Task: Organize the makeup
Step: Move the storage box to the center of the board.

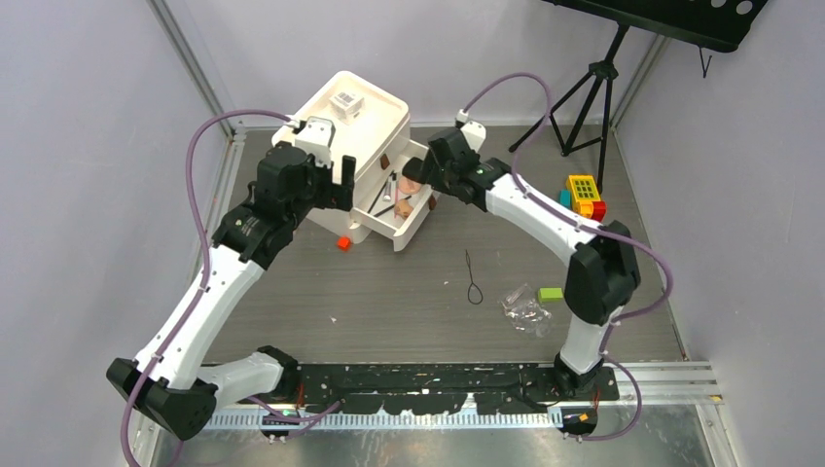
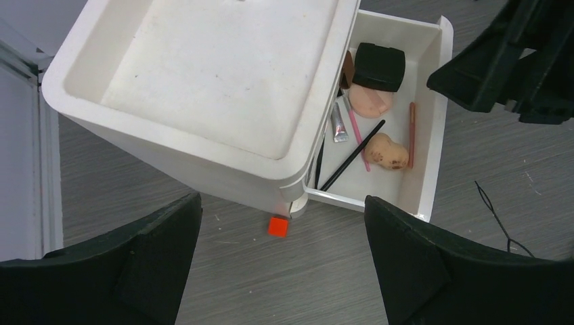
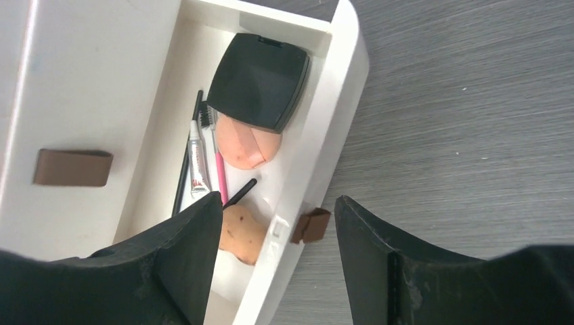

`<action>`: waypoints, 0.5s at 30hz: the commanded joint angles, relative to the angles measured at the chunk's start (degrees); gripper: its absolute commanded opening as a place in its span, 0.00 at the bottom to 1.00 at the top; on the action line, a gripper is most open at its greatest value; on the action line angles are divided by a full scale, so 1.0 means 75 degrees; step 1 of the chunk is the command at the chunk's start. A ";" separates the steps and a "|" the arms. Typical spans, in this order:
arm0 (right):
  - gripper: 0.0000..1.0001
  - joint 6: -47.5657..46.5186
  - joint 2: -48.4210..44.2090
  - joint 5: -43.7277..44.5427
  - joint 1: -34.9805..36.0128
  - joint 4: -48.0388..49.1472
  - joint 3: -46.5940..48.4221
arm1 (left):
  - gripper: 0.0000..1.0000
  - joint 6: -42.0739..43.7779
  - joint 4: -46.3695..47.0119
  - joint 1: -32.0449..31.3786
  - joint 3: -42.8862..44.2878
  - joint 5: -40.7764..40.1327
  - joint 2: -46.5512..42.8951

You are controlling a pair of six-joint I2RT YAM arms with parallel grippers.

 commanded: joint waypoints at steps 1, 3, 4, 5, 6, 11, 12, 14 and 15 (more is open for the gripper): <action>0.65 0.0105 0.0590 -0.0208 0.0044 -0.0653 0.0931 | 0.92 0.0282 0.0027 0.0035 -0.0053 -0.0078 -0.0214; 0.63 -0.0013 0.0878 -0.0164 0.0043 -0.0901 0.1190 | 0.92 0.0349 0.0003 0.0035 -0.0073 -0.0112 -0.0234; 0.62 -0.0059 0.0986 -0.0070 0.0036 -0.1071 0.1318 | 0.93 0.0380 -0.0009 0.0035 -0.0080 -0.0127 -0.0241; 0.61 -0.0115 0.1064 0.0001 0.0044 -0.1200 0.1413 | 0.93 0.0401 -0.0013 0.0035 -0.0092 -0.0149 -0.0255; 0.59 -0.0189 0.1116 0.0027 0.0042 -0.1259 0.1450 | 0.93 0.0429 -0.0006 0.0035 -0.0104 -0.0162 -0.0268; 0.45 -0.0529 0.1291 0.0076 0.0045 -0.1402 0.1524 | 0.93 0.0494 -0.0028 0.0035 -0.0115 -0.0166 -0.0245; 0.45 -0.0600 0.1348 0.0143 0.0041 -0.1508 0.1588 | 0.93 0.0505 -0.0036 0.0035 -0.0116 -0.0166 -0.0237; 0.42 -0.0752 0.1404 0.0293 0.0030 -0.1596 0.1678 | 0.93 0.0516 -0.0036 0.0035 -0.0129 -0.0154 -0.0229; 0.39 -0.0833 0.1411 0.0335 0.0027 -0.1607 0.1680 | 0.93 0.0531 -0.0035 0.0035 -0.0131 -0.0154 -0.0224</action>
